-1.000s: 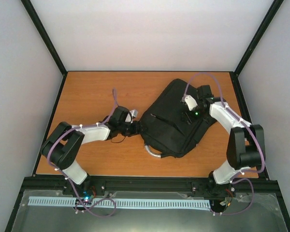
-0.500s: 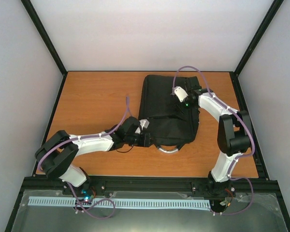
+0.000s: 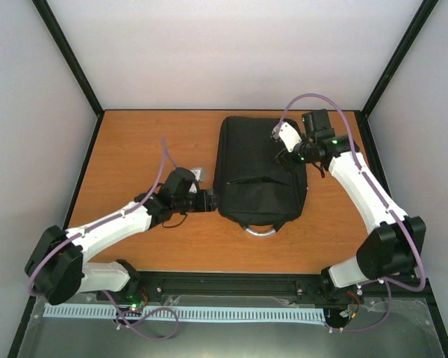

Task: Pack the student bag
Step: Adjust the student bag at the center of the board.

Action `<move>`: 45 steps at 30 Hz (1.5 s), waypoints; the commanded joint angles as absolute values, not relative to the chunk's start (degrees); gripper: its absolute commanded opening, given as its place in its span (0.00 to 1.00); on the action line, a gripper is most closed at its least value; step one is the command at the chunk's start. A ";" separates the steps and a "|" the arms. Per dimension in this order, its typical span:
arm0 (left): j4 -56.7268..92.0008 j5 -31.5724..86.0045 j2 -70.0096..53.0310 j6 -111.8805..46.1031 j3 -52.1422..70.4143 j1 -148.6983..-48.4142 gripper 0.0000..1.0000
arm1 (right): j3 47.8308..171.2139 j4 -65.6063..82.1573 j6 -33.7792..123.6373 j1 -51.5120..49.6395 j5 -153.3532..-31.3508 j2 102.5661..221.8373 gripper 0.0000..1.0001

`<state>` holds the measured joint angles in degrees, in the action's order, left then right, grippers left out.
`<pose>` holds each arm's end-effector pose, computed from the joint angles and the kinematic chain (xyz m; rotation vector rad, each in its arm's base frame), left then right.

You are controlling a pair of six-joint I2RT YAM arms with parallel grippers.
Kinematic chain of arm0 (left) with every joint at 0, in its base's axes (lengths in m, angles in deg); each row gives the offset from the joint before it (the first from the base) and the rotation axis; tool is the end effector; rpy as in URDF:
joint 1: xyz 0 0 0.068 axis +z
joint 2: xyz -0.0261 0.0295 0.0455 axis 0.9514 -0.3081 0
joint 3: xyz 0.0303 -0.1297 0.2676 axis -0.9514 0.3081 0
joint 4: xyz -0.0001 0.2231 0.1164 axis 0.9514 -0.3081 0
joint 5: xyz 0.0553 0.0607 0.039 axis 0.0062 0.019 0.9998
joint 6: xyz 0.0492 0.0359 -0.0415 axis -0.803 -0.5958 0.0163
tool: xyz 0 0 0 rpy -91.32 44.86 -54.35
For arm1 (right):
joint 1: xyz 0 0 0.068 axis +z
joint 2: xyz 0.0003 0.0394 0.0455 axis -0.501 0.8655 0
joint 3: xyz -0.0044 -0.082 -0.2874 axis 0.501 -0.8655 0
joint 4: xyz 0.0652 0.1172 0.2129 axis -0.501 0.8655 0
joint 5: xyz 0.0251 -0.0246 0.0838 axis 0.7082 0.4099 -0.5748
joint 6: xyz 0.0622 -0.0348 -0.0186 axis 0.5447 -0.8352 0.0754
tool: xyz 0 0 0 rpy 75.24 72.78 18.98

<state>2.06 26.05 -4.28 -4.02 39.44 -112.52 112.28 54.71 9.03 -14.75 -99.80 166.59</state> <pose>0.1905 -0.1757 0.2348 0.0896 2.4805 -0.8586 0.2998 0.0988 0.3261 -1.0359 2.2568 0.2298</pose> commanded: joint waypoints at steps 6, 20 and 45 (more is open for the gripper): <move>2.57 20.35 -16.12 -6.09 27.49 -105.43 0.76 | 104.49 55.44 12.47 -11.74 -114.72 159.35 0.49; 8.60 10.25 -30.88 -1.50 22.88 -101.85 0.68 | 98.26 55.23 12.95 -11.52 -118.82 159.98 0.48; 14.66 7.36 -39.78 -1.85 22.19 -101.85 0.43 | 96.73 52.84 13.34 -11.58 -119.47 162.87 0.47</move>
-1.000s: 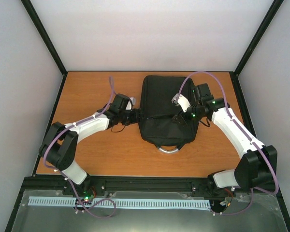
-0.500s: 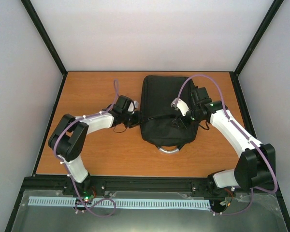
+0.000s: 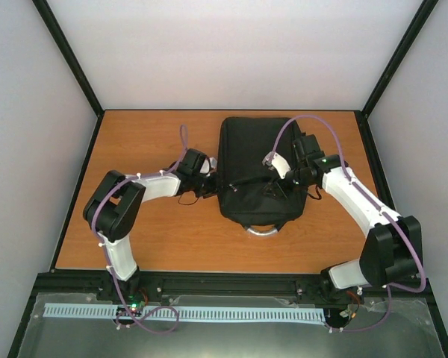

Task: Pack the student bag
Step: Adjust the student bag at the center of the board.

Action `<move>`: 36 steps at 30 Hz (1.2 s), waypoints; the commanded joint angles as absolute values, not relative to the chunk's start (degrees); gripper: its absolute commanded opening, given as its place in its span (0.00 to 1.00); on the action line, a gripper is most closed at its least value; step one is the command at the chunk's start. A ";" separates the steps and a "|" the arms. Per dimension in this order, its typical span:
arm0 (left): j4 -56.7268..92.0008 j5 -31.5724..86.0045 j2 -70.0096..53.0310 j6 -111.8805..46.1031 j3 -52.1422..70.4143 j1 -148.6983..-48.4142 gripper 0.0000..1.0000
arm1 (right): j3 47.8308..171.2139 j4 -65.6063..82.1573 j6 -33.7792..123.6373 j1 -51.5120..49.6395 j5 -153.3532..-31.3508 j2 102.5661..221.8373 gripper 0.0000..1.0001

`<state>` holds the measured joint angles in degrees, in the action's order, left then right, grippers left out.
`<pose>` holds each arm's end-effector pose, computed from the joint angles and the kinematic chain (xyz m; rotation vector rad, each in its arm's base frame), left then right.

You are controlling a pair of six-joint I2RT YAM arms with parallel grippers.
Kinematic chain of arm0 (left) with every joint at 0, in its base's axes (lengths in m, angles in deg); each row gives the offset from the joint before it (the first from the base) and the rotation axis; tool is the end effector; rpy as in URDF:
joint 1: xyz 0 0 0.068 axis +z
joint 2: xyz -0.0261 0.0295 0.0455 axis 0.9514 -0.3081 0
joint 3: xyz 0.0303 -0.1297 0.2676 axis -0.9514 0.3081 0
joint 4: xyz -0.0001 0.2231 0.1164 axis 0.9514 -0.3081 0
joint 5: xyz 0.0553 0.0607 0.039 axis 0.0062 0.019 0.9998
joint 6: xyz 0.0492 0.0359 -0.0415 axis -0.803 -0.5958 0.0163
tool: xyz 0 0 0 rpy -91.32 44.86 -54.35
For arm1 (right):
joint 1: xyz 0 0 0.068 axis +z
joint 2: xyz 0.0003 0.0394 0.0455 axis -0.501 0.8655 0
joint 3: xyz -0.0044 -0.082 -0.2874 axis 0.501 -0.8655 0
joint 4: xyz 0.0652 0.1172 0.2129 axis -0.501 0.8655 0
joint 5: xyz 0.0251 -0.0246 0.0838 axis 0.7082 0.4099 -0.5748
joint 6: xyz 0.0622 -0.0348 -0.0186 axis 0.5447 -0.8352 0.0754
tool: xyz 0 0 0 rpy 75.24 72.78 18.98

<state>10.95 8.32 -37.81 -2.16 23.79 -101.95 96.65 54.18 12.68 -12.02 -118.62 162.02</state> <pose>0.3128 -0.2122 0.1623 -0.0668 2.6829 -1.0675 0.2452 0.1161 0.2718 -1.1158 2.3222 0.7446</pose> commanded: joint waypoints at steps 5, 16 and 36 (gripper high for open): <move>17.21 4.33 -38.80 -2.94 22.57 -101.98 0.16 | 98.62 50.77 16.55 -11.52 -115.60 164.79 0.44; 26.85 2.80 -29.67 -2.52 30.16 -103.18 0.01 | 103.97 52.64 18.70 -8.61 -120.56 171.86 0.43; 35.30 6.89 -18.01 -0.54 36.54 -108.68 0.01 | 108.35 51.95 21.33 1.04 -117.42 176.76 0.45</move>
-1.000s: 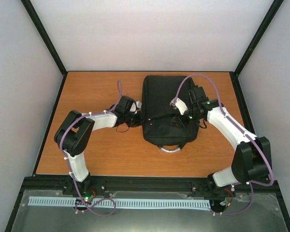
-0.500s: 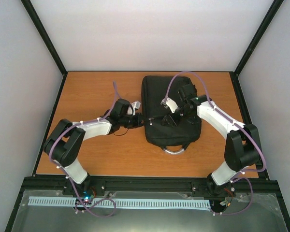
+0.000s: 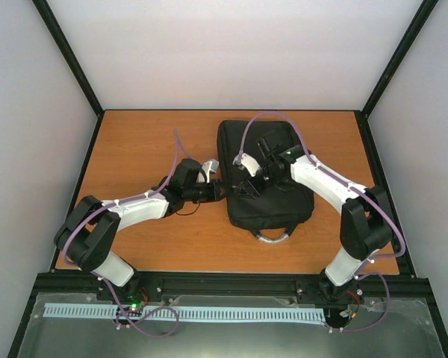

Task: Pack the student bag
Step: Adjust the student bag at the center of the board, then zip the student bag at the center of the board.

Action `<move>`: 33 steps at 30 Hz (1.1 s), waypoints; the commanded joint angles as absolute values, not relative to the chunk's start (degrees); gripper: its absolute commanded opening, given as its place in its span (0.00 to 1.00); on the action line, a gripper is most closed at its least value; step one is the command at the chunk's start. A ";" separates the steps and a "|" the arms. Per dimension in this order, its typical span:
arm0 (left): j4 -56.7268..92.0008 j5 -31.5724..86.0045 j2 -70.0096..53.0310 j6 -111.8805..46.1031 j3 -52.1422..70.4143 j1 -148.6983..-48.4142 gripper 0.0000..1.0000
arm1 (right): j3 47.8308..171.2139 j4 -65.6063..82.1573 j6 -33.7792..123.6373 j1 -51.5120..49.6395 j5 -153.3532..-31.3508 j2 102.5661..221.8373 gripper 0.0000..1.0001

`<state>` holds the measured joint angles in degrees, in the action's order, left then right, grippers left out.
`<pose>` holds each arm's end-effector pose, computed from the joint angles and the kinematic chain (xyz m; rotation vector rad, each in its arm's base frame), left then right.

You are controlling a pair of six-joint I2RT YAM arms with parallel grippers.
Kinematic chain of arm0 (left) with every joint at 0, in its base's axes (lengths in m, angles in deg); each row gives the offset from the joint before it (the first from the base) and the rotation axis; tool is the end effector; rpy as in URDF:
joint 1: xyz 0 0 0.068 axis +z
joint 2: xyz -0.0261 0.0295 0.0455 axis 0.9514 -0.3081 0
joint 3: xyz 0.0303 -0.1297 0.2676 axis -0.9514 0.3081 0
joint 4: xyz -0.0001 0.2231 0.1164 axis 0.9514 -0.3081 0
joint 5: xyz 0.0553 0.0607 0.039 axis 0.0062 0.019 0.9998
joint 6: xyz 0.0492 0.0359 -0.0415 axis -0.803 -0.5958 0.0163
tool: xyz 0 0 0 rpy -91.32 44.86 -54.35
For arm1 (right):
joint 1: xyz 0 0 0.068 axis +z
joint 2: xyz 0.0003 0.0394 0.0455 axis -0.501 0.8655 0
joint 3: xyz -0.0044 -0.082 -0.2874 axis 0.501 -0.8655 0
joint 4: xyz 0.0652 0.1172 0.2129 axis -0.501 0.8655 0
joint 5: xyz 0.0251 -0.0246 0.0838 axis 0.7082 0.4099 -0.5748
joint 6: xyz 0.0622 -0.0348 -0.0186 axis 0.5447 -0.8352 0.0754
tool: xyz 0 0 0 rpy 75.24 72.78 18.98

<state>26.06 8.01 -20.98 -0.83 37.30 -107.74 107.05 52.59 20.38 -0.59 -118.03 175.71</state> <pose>0.2493 -0.2140 0.2141 0.1465 2.3794 -1.2573 0.2739 0.1938 0.2588 -1.2221 2.3787 0.8516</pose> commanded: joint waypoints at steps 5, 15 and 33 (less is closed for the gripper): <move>36.41 6.83 -18.16 -0.48 36.70 -109.18 0.01 | 108.27 51.42 21.51 2.33 -116.36 177.29 0.46; 35.64 6.65 -17.90 -1.40 36.21 -109.76 0.01 | 108.22 49.68 22.57 2.71 -113.08 179.63 0.39; 34.52 7.72 -17.93 -2.02 36.97 -109.86 0.01 | 107.79 49.68 21.99 2.62 -108.44 180.35 0.14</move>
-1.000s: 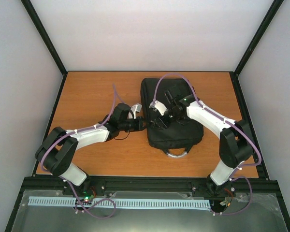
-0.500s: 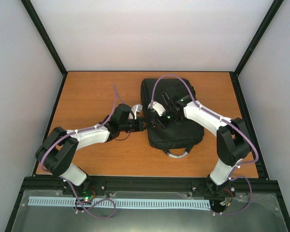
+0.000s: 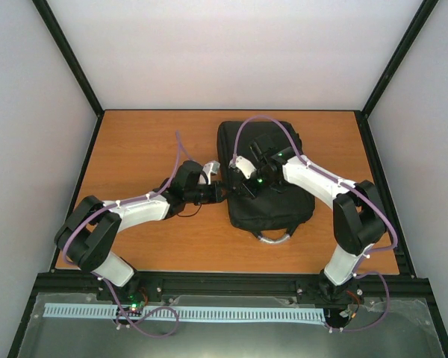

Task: Pack the student bag
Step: Zip the student bag at the center of the board.

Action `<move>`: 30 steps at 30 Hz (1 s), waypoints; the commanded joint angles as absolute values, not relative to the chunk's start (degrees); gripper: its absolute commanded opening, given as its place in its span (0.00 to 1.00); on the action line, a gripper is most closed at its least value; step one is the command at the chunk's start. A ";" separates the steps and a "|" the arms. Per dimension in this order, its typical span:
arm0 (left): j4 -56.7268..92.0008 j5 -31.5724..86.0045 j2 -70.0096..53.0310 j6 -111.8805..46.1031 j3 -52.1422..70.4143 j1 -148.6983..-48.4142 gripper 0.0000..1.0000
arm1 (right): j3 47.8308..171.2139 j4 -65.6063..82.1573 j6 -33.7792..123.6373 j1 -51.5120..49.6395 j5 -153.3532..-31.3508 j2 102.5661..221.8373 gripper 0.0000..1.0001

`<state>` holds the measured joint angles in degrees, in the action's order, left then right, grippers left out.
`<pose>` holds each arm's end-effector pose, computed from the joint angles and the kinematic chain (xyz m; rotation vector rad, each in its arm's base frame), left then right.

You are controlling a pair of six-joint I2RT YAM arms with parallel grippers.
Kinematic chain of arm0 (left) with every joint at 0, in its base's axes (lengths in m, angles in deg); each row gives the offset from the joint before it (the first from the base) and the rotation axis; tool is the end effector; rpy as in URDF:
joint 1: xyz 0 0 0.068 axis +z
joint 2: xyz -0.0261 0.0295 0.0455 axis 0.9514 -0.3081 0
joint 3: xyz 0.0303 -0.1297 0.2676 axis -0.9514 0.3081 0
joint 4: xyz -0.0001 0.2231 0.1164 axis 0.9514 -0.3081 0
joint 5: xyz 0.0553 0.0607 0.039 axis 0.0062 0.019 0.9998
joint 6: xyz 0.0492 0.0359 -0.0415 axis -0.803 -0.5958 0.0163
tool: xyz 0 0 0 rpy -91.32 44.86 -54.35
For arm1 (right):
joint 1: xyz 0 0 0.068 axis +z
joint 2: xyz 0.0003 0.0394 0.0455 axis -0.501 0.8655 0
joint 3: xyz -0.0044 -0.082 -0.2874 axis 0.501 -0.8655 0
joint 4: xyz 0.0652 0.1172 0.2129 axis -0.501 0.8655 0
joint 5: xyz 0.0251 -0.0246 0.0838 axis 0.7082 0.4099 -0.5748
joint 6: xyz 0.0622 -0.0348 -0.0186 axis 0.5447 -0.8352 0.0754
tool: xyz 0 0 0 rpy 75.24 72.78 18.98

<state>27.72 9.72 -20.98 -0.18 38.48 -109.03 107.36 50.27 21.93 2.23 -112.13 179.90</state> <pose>0.2445 -0.2175 0.2103 0.1425 2.3744 -1.2460 0.2810 0.2113 0.2359 -1.2425 2.4418 0.7358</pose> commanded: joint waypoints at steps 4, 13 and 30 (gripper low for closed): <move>33.78 8.21 -18.03 -2.10 36.92 -109.92 0.01 | 107.80 50.23 21.76 2.63 -107.19 179.83 0.06; 31.56 9.47 -19.05 -3.46 37.56 -109.92 0.01 | 107.72 53.80 19.74 2.47 -104.52 177.74 0.03; 29.42 13.42 -19.62 -5.45 40.88 -109.88 0.01 | 106.58 63.27 16.37 -3.24 -103.73 177.15 0.03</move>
